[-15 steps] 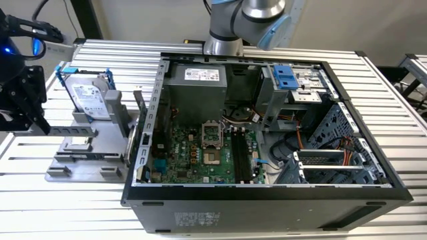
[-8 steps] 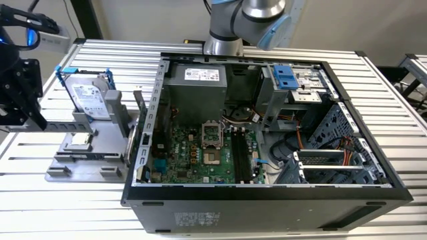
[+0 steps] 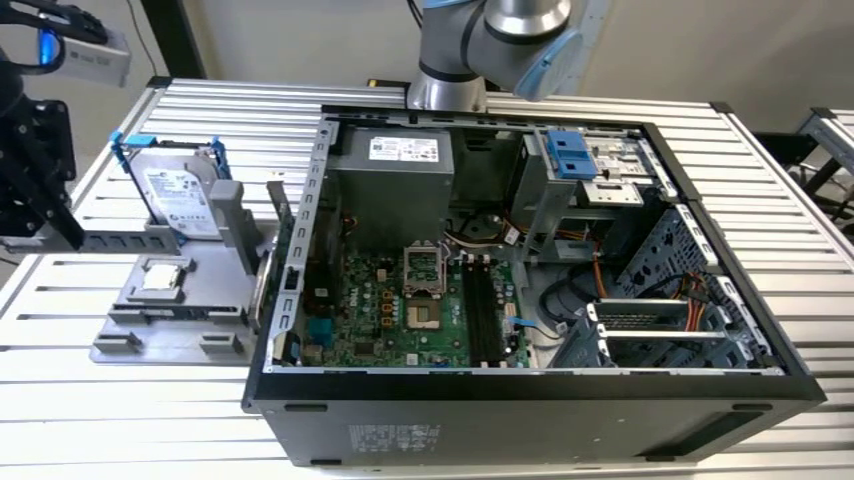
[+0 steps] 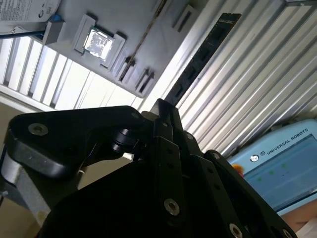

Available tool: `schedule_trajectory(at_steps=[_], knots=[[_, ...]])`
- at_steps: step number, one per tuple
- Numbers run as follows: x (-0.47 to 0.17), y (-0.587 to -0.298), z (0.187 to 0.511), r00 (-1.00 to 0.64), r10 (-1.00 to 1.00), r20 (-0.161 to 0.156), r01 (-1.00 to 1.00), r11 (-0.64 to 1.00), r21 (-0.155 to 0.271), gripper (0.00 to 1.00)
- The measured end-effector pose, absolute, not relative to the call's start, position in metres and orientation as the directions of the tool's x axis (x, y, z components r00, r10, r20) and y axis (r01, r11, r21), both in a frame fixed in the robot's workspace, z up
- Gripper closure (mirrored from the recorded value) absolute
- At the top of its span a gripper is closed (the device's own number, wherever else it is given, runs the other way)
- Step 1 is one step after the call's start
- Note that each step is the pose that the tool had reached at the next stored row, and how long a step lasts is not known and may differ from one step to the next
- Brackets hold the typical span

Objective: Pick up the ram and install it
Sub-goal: 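Pick up the ram and move it above insertion slot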

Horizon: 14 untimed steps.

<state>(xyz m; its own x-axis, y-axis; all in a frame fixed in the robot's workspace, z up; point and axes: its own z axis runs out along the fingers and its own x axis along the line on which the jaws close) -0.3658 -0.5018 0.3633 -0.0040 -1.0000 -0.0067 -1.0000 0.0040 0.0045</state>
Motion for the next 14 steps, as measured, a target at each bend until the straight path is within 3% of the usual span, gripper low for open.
schedule_trajectory(at_steps=[14], knots=[[-0.366,-0.502,0.387,-0.004,-1.000,-0.007,-1.000,0.004,0.005,1.00]])
